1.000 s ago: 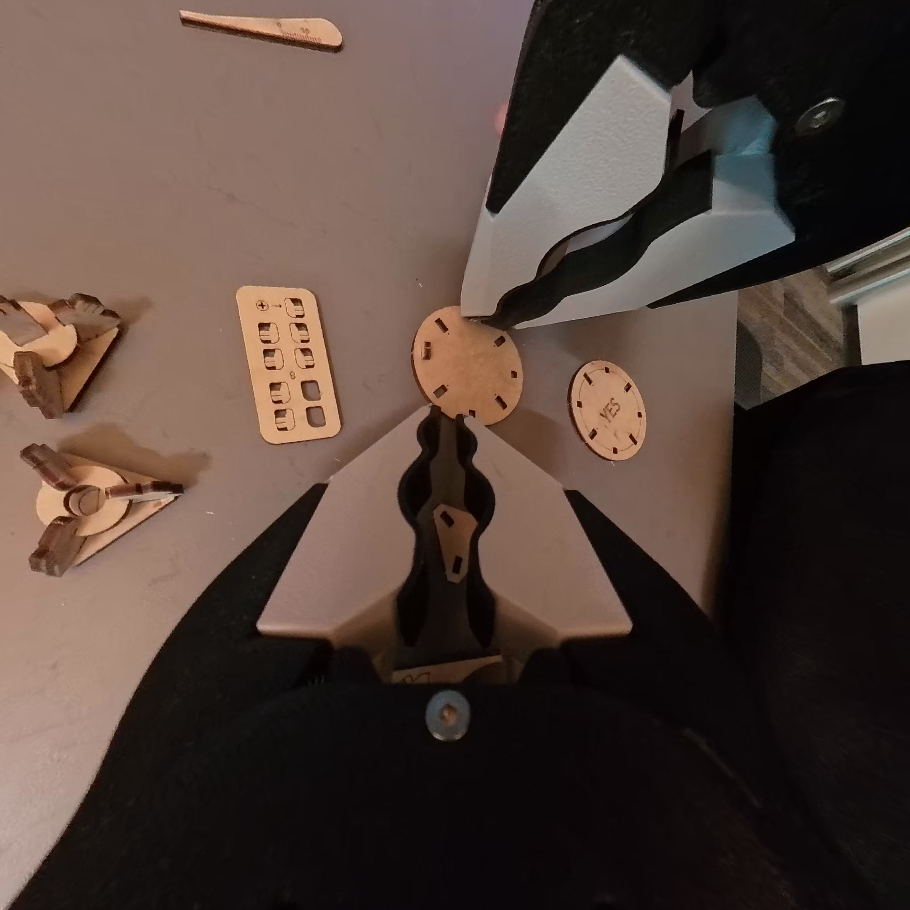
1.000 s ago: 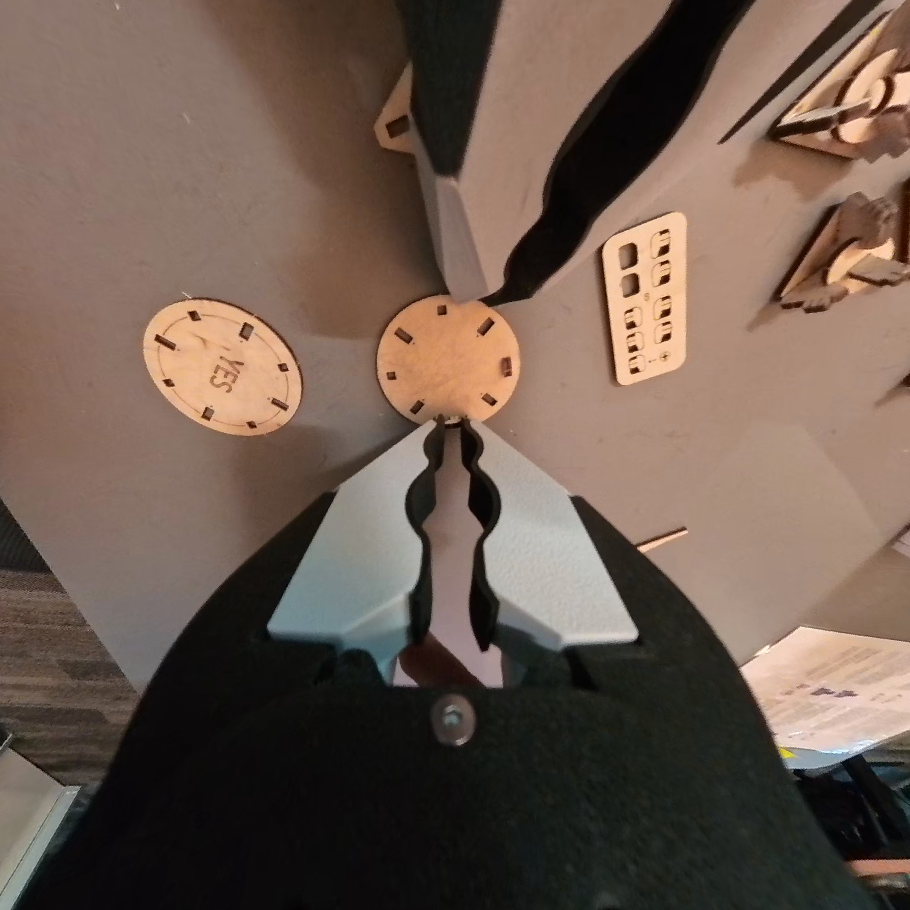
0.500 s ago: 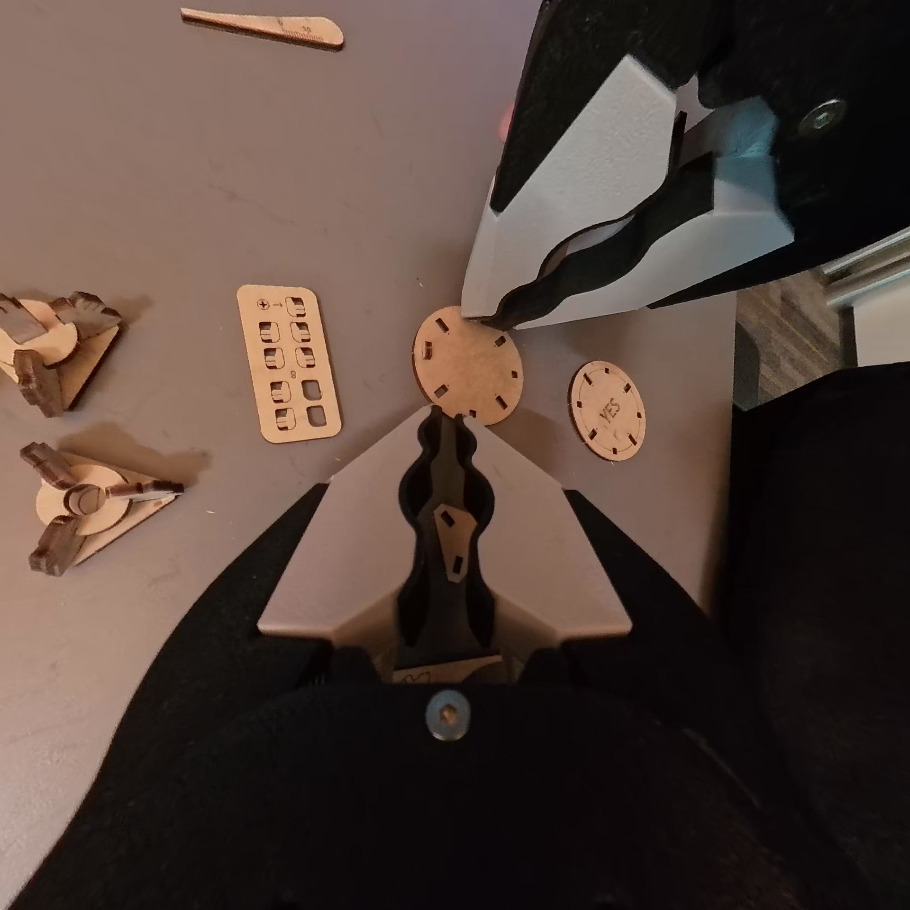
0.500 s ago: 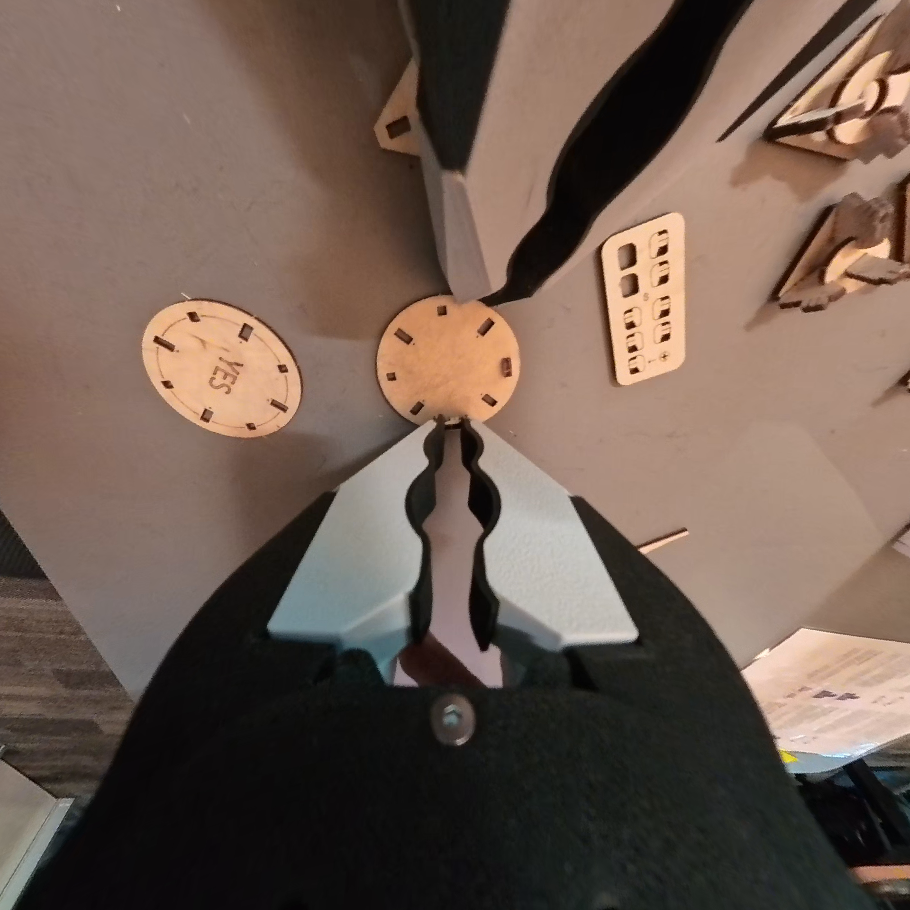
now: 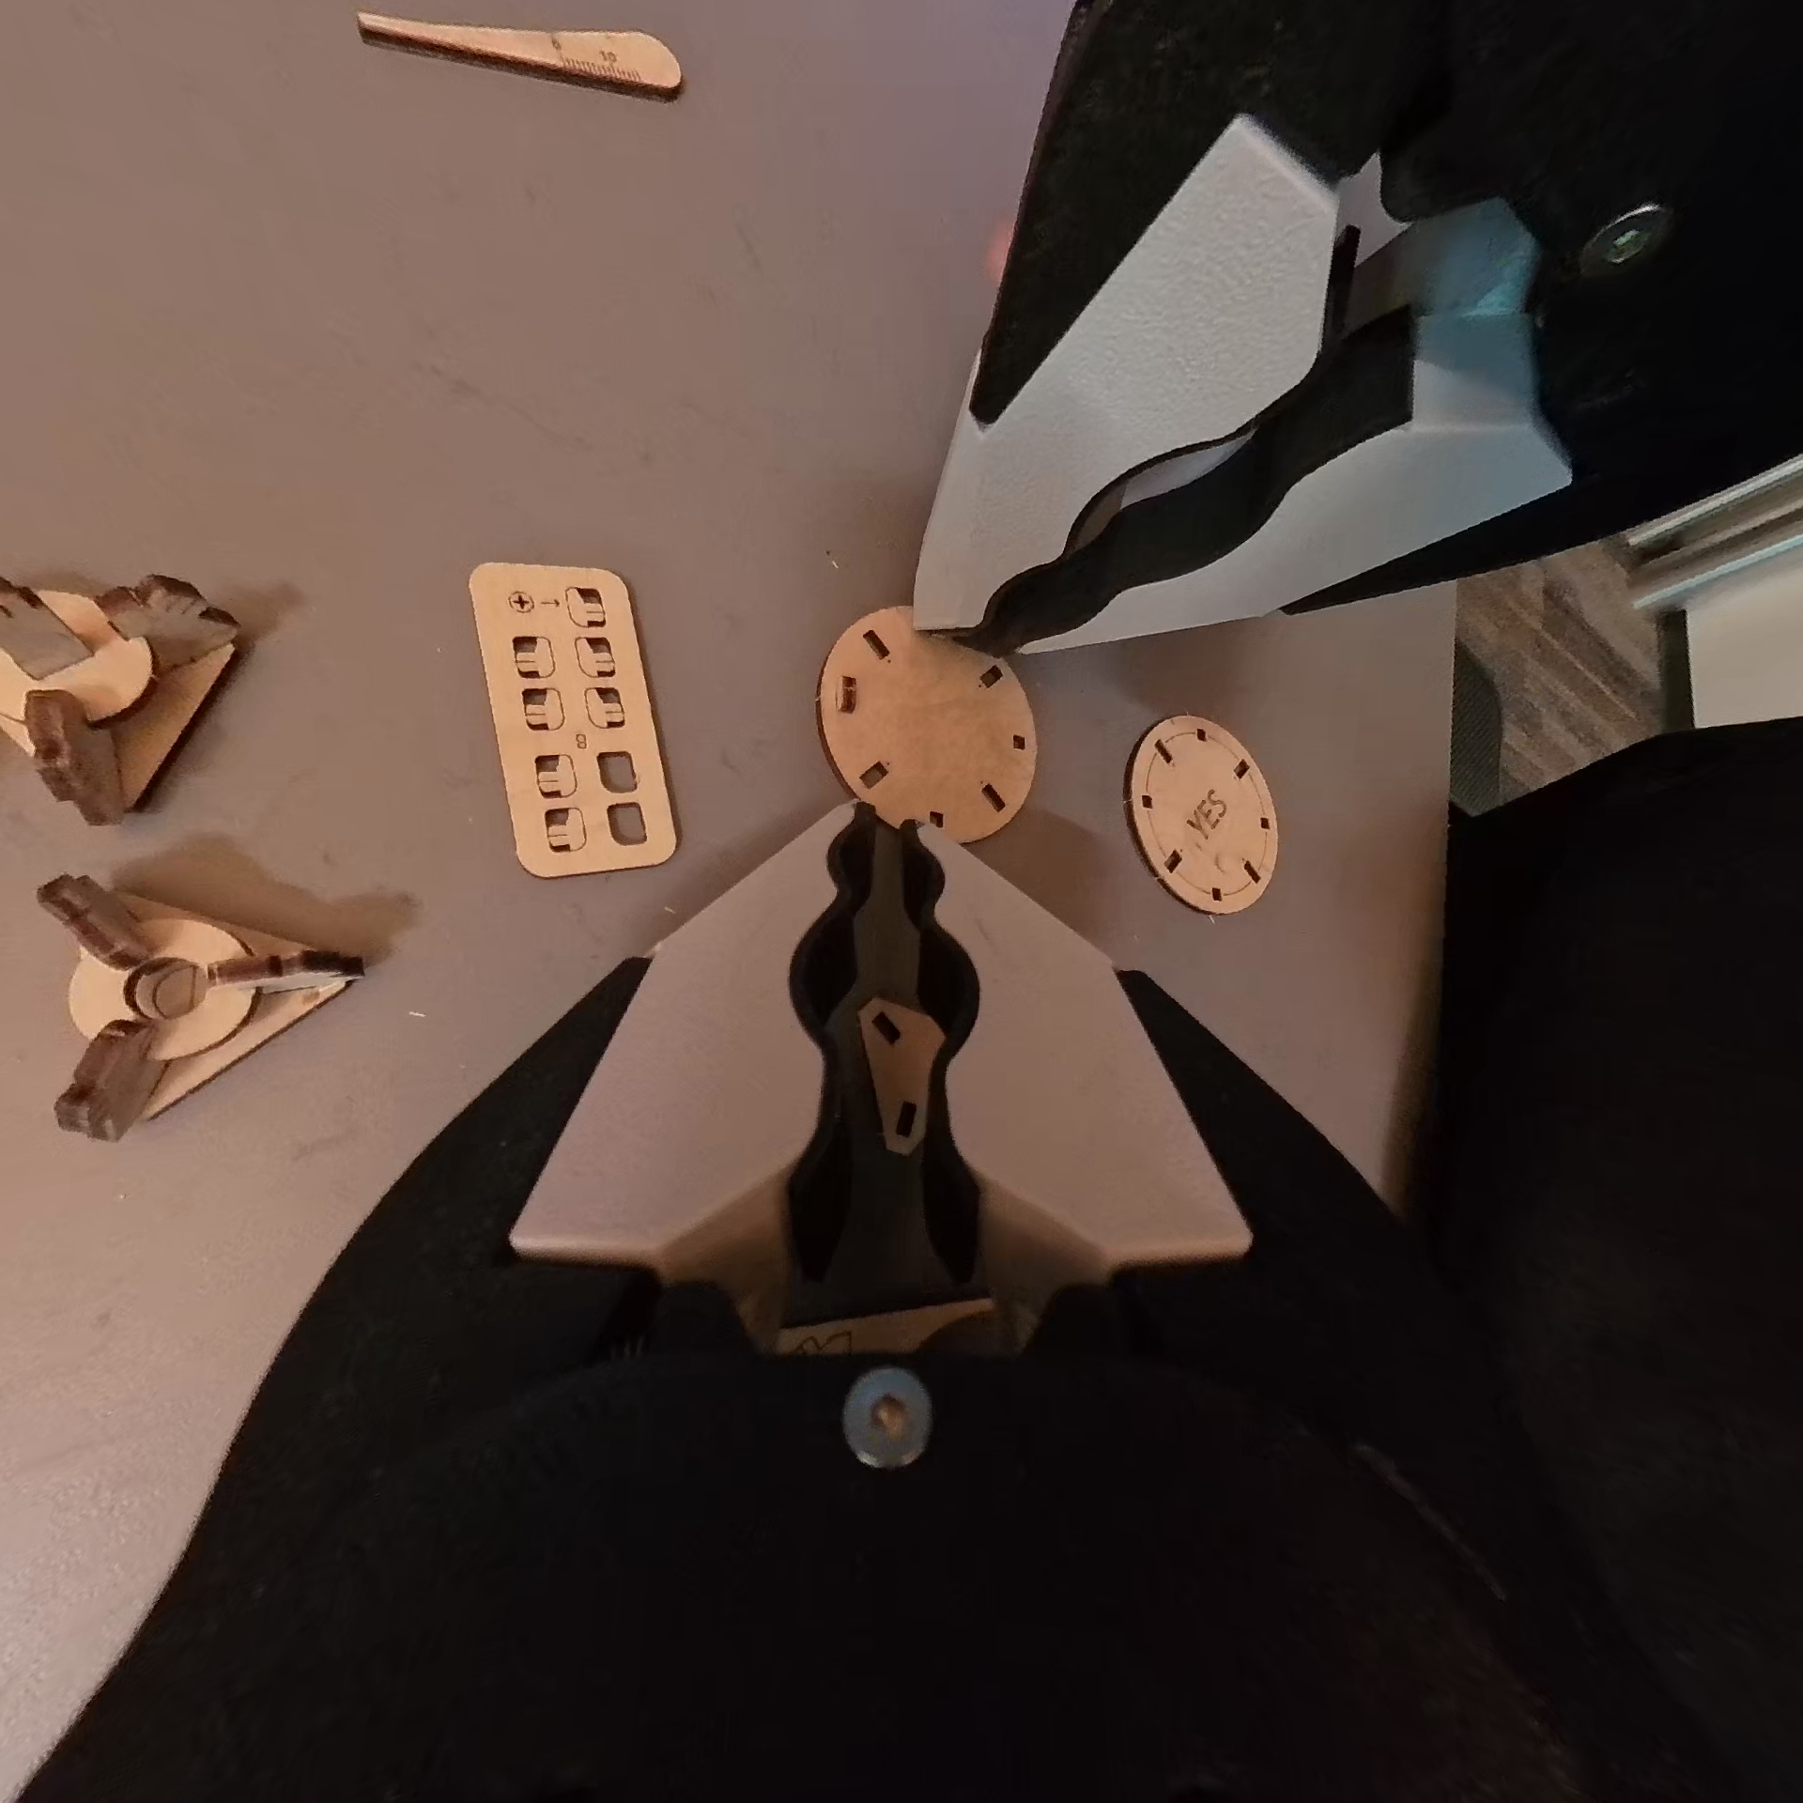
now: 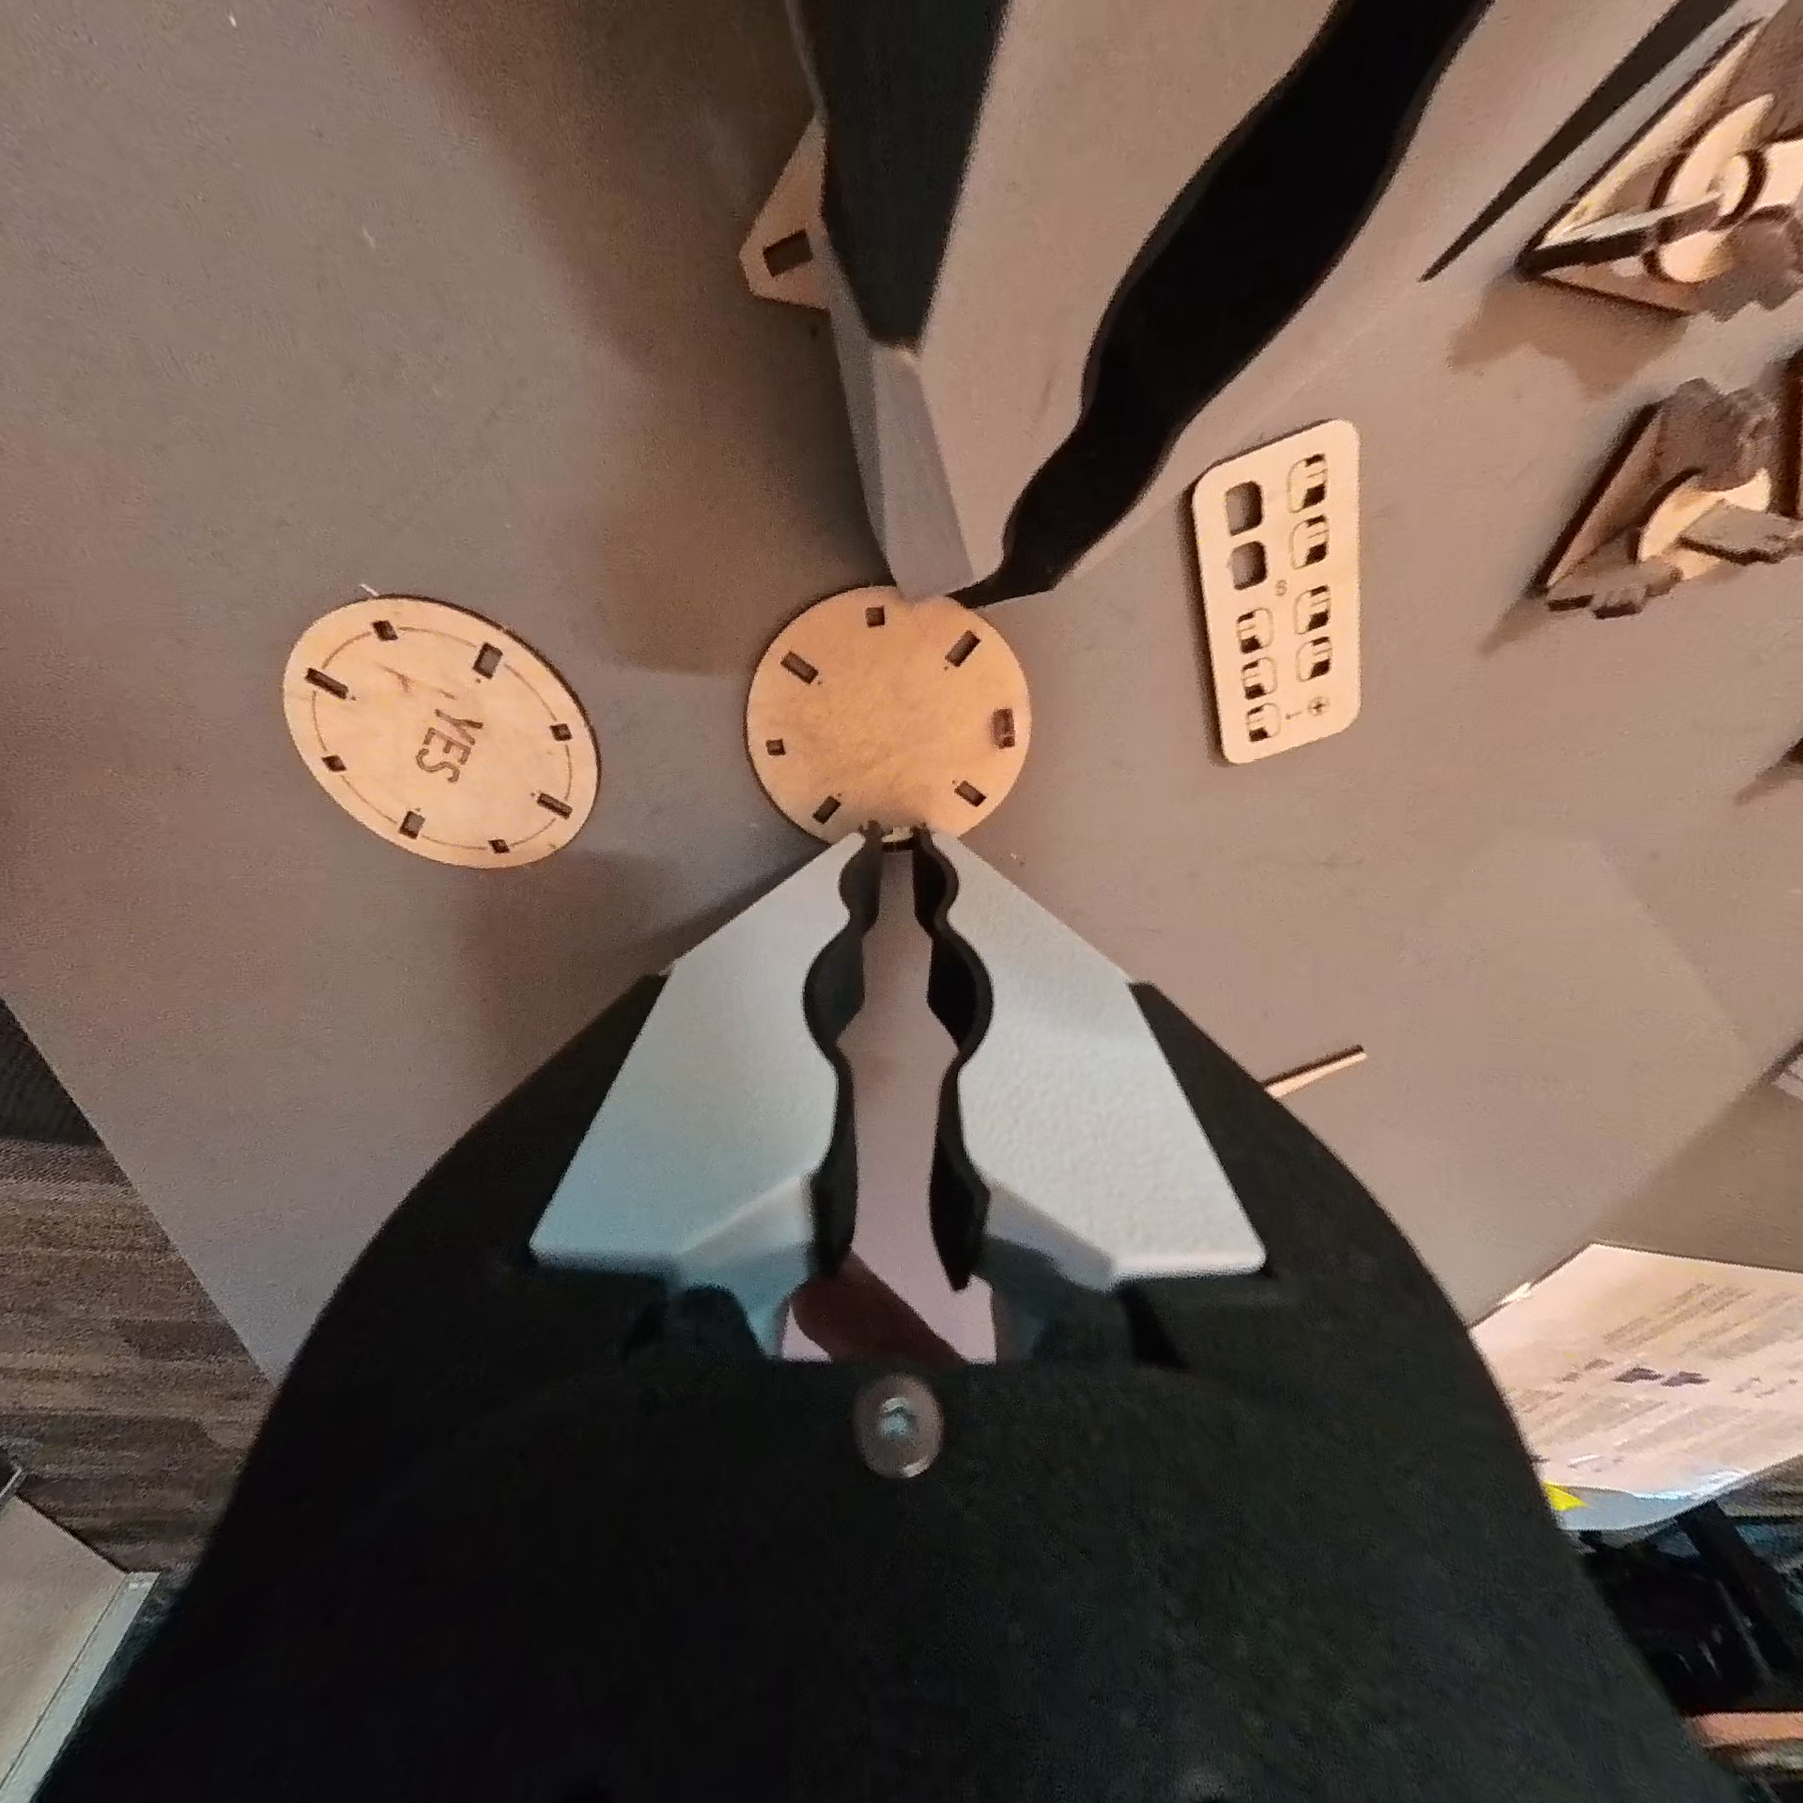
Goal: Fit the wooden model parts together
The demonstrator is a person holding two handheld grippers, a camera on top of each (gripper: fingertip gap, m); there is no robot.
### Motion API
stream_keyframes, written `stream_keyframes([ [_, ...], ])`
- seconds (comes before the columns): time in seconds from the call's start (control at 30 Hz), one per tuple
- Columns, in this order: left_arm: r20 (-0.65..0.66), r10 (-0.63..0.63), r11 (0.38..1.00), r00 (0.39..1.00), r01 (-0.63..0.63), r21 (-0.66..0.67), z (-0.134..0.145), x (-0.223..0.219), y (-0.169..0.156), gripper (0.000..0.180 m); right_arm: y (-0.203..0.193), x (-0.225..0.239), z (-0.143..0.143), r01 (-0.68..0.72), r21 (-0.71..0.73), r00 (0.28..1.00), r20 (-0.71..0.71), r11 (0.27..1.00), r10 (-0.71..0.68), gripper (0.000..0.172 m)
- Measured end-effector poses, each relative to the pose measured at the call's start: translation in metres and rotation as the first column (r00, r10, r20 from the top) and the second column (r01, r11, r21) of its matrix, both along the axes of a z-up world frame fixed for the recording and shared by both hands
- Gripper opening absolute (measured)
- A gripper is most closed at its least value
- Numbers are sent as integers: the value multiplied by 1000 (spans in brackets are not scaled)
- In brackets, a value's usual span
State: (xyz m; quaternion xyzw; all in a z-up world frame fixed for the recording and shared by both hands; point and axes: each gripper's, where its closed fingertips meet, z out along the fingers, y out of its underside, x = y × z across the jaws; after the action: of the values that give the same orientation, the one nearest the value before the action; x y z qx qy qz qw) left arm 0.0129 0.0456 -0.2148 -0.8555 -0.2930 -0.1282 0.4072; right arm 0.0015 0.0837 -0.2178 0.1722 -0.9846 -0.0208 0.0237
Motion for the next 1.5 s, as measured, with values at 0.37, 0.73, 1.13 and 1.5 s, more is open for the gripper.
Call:
stream_keyframes([
  [0.37, 3, 0, 1000, 1000, 0, 1, 0, 0, 0, 4, 0, 0, 0, 19, -24, 1000, -4, 1000, -19, 5],
  [0.73, 7, 5, 1000, 1000, -5, -5, -1, 0, -1, 0, 0, 0, 1, 78, -170, 996, -32, 982, -84, 5],
  [1.13, -3, 2, 1000, 1000, -2, -11, -1, 1, 0, 0, -34, -57, 33, 341, -674, 934, 166, 655, -316, 5],
  [1.5, 26, -2, 1000, 1000, 2, 4, -1, 2, 0, 0, -29, -88, 53, 258, -905, 916, 118, 339, -383, 5],
])
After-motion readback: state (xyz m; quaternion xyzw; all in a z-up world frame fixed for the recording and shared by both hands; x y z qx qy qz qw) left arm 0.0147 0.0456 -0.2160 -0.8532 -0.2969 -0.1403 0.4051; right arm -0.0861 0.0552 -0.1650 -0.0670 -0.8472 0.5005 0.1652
